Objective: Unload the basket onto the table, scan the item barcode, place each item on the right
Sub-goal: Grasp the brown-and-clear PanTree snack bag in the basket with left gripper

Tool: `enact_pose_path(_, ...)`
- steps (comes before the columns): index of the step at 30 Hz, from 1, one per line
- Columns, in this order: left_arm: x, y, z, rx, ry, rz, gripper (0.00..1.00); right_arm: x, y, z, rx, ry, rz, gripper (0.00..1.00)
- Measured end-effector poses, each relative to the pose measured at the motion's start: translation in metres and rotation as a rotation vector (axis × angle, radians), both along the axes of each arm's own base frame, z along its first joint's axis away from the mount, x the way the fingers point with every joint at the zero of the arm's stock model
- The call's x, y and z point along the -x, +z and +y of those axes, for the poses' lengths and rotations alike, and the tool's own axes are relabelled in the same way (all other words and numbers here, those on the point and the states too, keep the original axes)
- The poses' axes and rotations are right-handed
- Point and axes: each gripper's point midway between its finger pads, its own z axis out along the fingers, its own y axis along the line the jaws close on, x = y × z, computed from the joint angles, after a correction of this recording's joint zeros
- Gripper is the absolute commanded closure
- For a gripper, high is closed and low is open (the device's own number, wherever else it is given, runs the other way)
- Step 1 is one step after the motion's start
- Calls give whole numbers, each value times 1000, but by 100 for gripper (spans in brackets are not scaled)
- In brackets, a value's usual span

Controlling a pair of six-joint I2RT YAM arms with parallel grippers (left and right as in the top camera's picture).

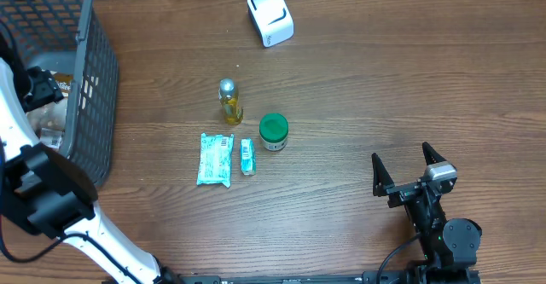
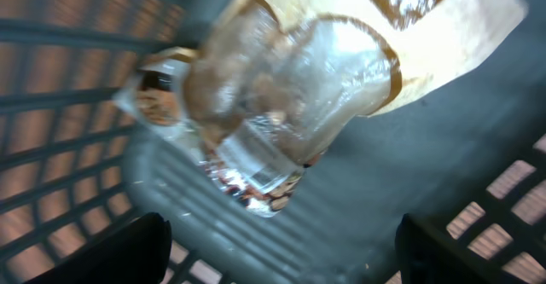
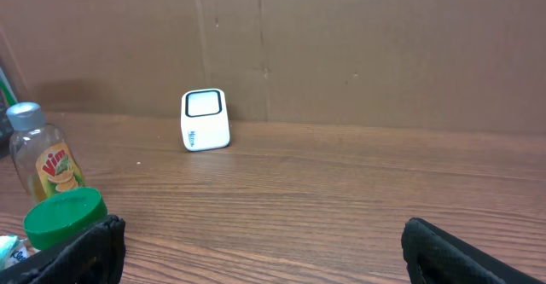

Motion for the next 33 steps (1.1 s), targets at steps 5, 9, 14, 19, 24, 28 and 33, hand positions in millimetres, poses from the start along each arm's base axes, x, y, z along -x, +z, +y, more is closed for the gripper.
enact_pose_path(5, -1, -40, -2, 60, -7, 76, 11, 0, 0, 0, 0, 0, 0, 0)
enact_pose_path(9, -1, -67, -3, 98, -9, 126, 5, 0, 0, 0, 0, 0, 0, 0)
enact_pose_path(14, 0, -82, -4, 117, -9, 155, 3, 0, 0, 0, 0, 0, 0, 0)
enact_pose_path(19, 1, -83, -2, 110, -8, 162, 3, 0, 0, 0, 0, 0, 0, 0)
enact_pose_path(24, 0, -83, 0, 96, -3, 158, 2, 0, 0, 0, 0, 0, 0, 0)
enact_pose_path(28, -3, -85, 3, 82, -2, 149, 2, 0, 0, 0, 0, 0, 0, 0)
enact_pose_path(33, 1, -102, 3, 78, 0, 166, 4, 0, 0, 0, 0, 0, 0, 0)
